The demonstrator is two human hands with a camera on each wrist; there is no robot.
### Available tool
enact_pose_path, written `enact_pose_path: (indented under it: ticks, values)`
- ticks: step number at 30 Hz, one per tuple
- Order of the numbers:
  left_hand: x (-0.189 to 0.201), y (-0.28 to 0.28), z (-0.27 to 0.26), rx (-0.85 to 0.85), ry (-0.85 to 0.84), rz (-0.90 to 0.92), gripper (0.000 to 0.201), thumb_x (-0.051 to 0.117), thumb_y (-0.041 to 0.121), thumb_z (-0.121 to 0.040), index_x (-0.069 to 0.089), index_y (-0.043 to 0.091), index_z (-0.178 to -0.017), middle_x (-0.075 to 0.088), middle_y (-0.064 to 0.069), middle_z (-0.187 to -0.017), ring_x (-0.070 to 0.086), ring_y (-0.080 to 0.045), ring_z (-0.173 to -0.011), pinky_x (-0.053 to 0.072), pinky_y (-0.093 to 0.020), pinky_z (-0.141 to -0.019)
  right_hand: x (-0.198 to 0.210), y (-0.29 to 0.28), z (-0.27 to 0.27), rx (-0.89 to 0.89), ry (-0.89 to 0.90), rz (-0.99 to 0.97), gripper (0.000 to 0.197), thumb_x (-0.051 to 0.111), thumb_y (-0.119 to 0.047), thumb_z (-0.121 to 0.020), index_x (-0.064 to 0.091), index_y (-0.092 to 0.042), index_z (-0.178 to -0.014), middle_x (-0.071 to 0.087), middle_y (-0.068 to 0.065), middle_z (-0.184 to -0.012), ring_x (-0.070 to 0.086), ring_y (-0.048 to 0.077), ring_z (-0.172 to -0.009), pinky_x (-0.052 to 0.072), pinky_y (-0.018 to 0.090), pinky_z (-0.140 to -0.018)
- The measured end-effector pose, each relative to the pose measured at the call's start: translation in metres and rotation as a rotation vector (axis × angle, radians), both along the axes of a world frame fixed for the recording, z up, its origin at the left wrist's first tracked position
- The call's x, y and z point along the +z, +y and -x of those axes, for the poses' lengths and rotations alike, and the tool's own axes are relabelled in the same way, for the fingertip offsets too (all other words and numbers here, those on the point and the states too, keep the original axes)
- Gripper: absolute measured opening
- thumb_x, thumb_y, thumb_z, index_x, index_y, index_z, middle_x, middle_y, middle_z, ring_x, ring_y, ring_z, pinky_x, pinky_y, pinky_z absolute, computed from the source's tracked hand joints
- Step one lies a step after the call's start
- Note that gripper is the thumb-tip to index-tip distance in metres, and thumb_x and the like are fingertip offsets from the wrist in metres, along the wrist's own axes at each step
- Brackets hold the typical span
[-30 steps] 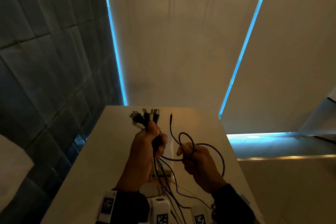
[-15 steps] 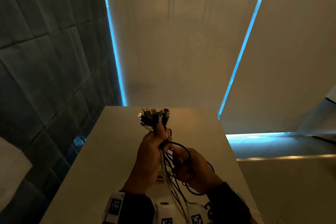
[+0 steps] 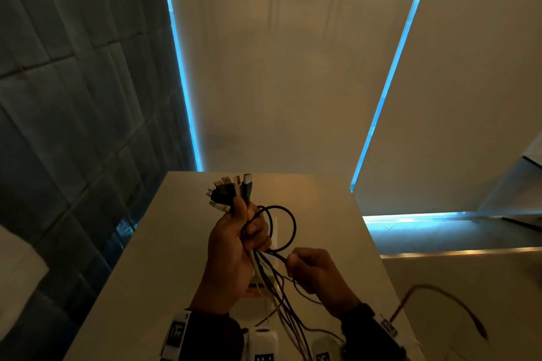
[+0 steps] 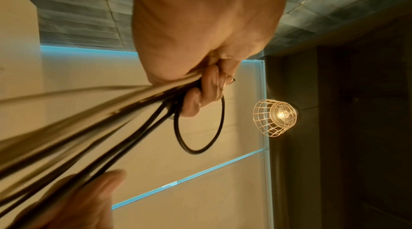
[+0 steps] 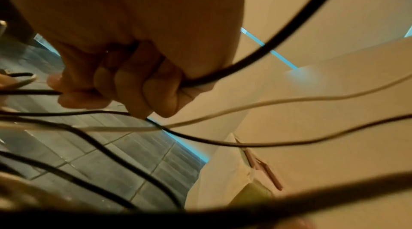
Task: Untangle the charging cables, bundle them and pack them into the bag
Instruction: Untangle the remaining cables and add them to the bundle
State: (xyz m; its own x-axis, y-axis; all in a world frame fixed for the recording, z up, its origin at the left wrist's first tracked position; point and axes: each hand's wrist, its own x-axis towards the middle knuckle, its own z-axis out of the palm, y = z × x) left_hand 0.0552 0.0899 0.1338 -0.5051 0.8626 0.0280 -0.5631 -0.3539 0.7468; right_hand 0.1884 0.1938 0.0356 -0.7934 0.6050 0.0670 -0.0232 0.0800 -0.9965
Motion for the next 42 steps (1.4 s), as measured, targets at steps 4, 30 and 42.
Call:
enact_pose_path:
  ticks: [4, 30, 42]
  values:
    - [0.000, -0.003, 0.009, 0.023, -0.076, -0.050, 0.036, 0.038, 0.040, -0.090, 0.041, 0.014, -0.065, 0.033, 0.005, -0.052, 0.025, -0.006, -0.040, 0.024, -0.022, -0.044, -0.021, 0.008, -0.008, -0.063, -0.067, -0.114, 0.040, 0.058, -0.050, -0.082, 0.059, -0.015, -0.063, 0.038, -0.003, -0.051, 0.032, 0.007, -0.046, 0.027, 0.018, -0.047]
    - [0.004, 0.001, 0.012, 0.083, 0.012, 0.145, 0.036, 0.038, 0.037, -0.096, 0.041, 0.013, -0.070, 0.046, -0.001, -0.060, 0.040, -0.010, -0.046, 0.033, -0.021, -0.046, 0.050, 0.007, -0.007, -0.265, 0.119, 0.114, 0.025, 0.047, -0.014, -0.098, 0.059, -0.004, -0.078, 0.032, 0.000, -0.051, 0.023, 0.012, -0.045, 0.020, 0.021, -0.041]
    - [0.014, -0.002, 0.014, 0.008, -0.215, -0.029, 0.042, 0.036, 0.038, -0.096, 0.044, 0.016, -0.061, 0.035, 0.003, -0.055, 0.038, -0.011, -0.049, 0.039, -0.021, -0.049, 0.055, -0.015, -0.005, 0.039, 0.007, -0.177, 0.034, 0.052, -0.034, -0.093, 0.055, -0.019, -0.063, 0.038, -0.009, -0.052, 0.031, 0.005, -0.046, 0.027, 0.018, -0.046]
